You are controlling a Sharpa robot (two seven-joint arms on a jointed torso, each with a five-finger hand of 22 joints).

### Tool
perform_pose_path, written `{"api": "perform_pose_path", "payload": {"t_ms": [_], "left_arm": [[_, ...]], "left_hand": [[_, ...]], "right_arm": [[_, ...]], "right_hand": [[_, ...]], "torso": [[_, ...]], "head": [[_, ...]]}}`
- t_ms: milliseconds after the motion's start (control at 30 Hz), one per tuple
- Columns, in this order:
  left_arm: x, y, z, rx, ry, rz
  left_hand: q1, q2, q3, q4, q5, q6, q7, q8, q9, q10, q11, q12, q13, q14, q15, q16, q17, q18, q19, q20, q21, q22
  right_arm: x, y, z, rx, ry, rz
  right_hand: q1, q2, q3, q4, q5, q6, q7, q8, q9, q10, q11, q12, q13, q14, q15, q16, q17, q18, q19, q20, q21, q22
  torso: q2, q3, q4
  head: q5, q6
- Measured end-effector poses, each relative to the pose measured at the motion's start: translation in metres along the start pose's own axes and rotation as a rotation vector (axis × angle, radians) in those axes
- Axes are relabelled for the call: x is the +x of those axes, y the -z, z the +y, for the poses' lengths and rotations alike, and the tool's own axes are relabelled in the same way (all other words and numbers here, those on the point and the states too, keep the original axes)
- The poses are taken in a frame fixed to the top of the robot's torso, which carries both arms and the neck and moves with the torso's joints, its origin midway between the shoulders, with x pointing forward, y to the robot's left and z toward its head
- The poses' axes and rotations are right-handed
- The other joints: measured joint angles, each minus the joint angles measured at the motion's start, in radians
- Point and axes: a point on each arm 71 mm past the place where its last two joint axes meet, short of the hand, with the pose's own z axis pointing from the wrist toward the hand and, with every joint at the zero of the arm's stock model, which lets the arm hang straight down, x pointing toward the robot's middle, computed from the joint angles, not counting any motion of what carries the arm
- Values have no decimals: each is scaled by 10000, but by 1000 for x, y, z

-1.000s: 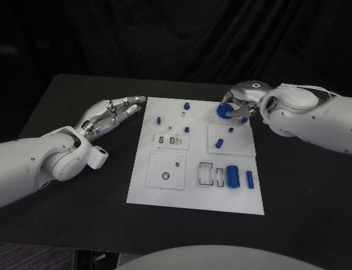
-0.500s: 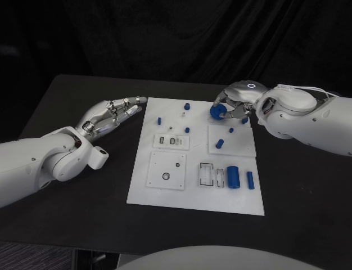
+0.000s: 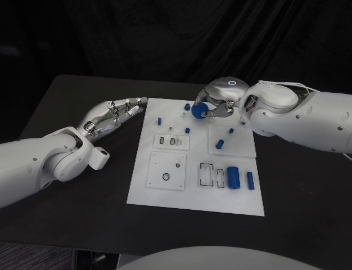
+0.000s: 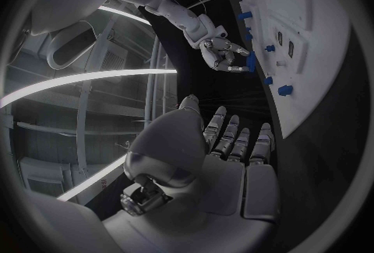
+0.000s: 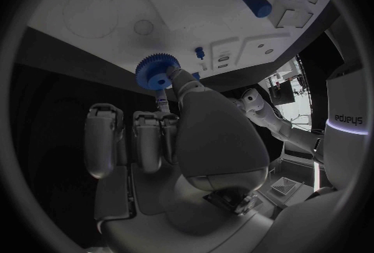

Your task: Assemble the parts on the task board

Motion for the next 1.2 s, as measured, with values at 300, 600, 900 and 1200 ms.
{"api": "perform_pose_path", "payload": {"t_ms": [300,600,900,1200], "left_arm": [[2,-2,0,18,43,77],[2,-3,1,19,73,125],[4,-5,1,29,98,180],[4,-7,2,29,120,228]], "left_hand": [[0,0,0,0,0,-1,-1,0,0,0,0,0,0,36,36,0,-1,0,37,37,38,12],[0,0,0,0,0,0,-1,0,0,0,0,0,0,35,36,0,-1,0,72,72,77,21],[39,39,0,0,0,0,-1,0,0,0,0,0,0,36,36,0,8,-1,72,72,77,20],[40,39,28,-28,0,0,0,0,0,0,0,0,0,46,97,0,7,0,108,108,77,18]], "right_arm": [[-1,-23,15,-304,116,85],[0,-35,21,-383,220,347],[4,-42,24,-394,249,649],[7,-48,30,-498,261,809]], "right_hand": [[-2,-2,-2,-1,-224,-90,-13,321,1,0,0,0,0,0,0,0,0,1,0,0,-59,1],[-3,-3,15,16,-432,-304,22,984,1,0,0,0,0,0,0,-1,0,1,0,0,-138,0],[-101,16,71,73,-687,-722,48,944,1421,36,36,0,0,0,0,-1,0,0,0,0,-360,-1],[-100,16,114,116,-763,-908,60,655,2183,35,36,0,0,0,0,-1,0,0,35,35,-600,-2]], "torso": [[16,-1,18],[37,5,19],[48,12,19],[33,9,10]], "head": [[-43,-23],[-35,-70],[-83,-146],[-64,-204]]}}
